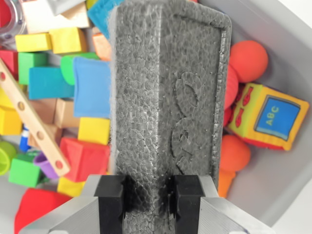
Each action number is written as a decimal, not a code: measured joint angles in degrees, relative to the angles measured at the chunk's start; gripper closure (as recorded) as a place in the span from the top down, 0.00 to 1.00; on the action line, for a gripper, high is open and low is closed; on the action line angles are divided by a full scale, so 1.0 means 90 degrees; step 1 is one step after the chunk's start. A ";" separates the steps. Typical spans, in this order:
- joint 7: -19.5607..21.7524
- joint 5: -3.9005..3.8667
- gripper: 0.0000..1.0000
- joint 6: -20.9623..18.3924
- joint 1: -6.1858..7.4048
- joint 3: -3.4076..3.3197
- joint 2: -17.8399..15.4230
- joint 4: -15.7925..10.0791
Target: Pick an object from the bin
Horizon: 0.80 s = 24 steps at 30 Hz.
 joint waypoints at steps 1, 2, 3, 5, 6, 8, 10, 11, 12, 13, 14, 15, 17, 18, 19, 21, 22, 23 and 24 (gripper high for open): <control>0.0000 0.0000 0.00 -0.0074 0.0000 0.0000 -0.0025 0.0046; 0.0000 0.0000 0.00 -0.0133 0.0000 0.0000 -0.0044 0.0085; 0.0000 0.0000 0.00 -0.0187 0.0000 0.0000 -0.0059 0.0125; 0.0000 0.0000 0.00 -0.0260 0.0000 0.0000 -0.0079 0.0177; 0.0000 0.0000 0.00 -0.0308 0.0000 0.0000 -0.0092 0.0208; 0.0000 0.0000 0.00 -0.0410 0.0000 0.0000 -0.0118 0.0280; 0.0000 0.0000 0.00 -0.0478 0.0000 0.0000 -0.0138 0.0334; 0.0000 0.0000 0.00 -0.0525 0.0000 0.0000 -0.0150 0.0365; 0.0000 0.0000 0.00 -0.0569 0.0000 0.0000 -0.0161 0.0398; 0.0000 0.0000 0.00 -0.0612 0.0000 0.0000 -0.0171 0.0433; 0.0000 0.0000 0.00 -0.0655 0.0000 0.0000 -0.0180 0.0466; 0.0000 0.0000 0.00 -0.0689 0.0000 0.0000 -0.0188 0.0496; 0.0000 0.0000 0.00 -0.0759 0.0000 0.0000 -0.0201 0.0550; 0.0000 0.0000 0.00 -0.0774 0.0000 0.0000 -0.0203 0.0563; 0.0000 0.0000 0.00 -0.0804 0.0000 0.0000 -0.0208 0.0587; 0.0000 0.0000 0.00 -0.0866 0.0000 0.0000 -0.0216 0.0637; 0.0000 0.0000 0.00 -0.0892 0.0000 0.0000 -0.0219 0.0659; 0.0000 0.0000 0.00 -0.0914 0.0000 0.0000 -0.0223 0.0678; 0.0000 0.0000 0.00 -0.0930 0.0000 0.0000 -0.0228 0.0692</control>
